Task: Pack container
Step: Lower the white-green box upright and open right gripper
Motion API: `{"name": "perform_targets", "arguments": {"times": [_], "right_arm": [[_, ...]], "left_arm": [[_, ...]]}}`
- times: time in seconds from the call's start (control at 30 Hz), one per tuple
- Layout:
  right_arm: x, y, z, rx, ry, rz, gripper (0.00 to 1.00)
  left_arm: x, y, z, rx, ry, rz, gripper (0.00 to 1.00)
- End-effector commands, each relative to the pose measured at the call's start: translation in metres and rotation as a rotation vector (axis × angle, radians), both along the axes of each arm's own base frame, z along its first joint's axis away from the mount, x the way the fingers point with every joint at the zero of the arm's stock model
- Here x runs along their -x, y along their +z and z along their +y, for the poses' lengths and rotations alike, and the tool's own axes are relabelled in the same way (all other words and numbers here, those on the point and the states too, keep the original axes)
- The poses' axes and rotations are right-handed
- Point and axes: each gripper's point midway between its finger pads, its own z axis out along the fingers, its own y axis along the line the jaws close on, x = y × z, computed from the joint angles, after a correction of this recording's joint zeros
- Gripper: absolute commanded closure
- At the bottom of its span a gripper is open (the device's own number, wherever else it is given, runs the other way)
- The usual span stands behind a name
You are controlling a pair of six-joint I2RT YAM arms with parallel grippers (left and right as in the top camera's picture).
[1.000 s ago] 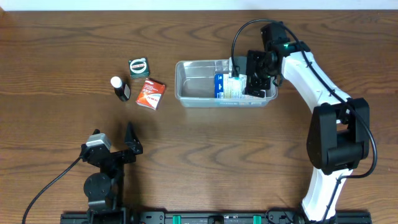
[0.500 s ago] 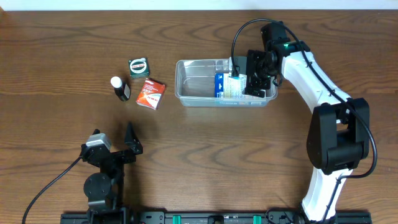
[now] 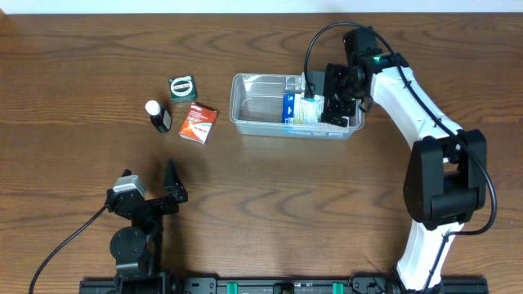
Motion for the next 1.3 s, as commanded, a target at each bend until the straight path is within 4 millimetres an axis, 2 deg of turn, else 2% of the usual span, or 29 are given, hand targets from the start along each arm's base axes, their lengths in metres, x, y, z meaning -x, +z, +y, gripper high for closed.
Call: {"name": "perform_targets", "arguments": {"times": [0.0, 0.63, 0.73, 0.87, 1.0, 1.1, 1.13, 1.27], "right_arm": [[-0.007, 0.026, -0.004, -0.007, -0.028, -0.058, 0.01], [0.003, 0.068, -0.005, -0.038, -0.068, -0.097, 0.01], [0.014, 0.074, -0.002, -0.069, -0.072, -0.059, 0.01], [0.038, 0.075, 0.016, -0.188, -0.066, 0.066, 0.01], [0.039, 0.072, 0.015, -0.180, -0.061, 0.075, 0.01], [0.034, 0.074, 0.015, -0.184, -0.061, 0.051, 0.30], [0.032, 0.075, 0.016, -0.187, -0.061, 0.043, 0.34], [0.025, 0.069, 0.017, -0.196, -0.083, 0.045, 0.36]], "left_arm": [[0.001, -0.016, 0.004, -0.010, 0.017, 0.053, 0.02], [0.001, -0.016, 0.004, -0.010, 0.017, 0.053, 0.02], [0.001, -0.016, 0.004, -0.010, 0.017, 0.053, 0.02], [0.001, -0.016, 0.004, -0.010, 0.017, 0.053, 0.02], [0.001, -0.016, 0.004, -0.010, 0.017, 0.053, 0.02], [0.001, -0.016, 0.004, -0.010, 0.017, 0.053, 0.02], [0.001, -0.016, 0.004, -0.010, 0.017, 0.053, 0.02], [0.001, -0.016, 0.004, -0.010, 0.017, 0.053, 0.02]]}}
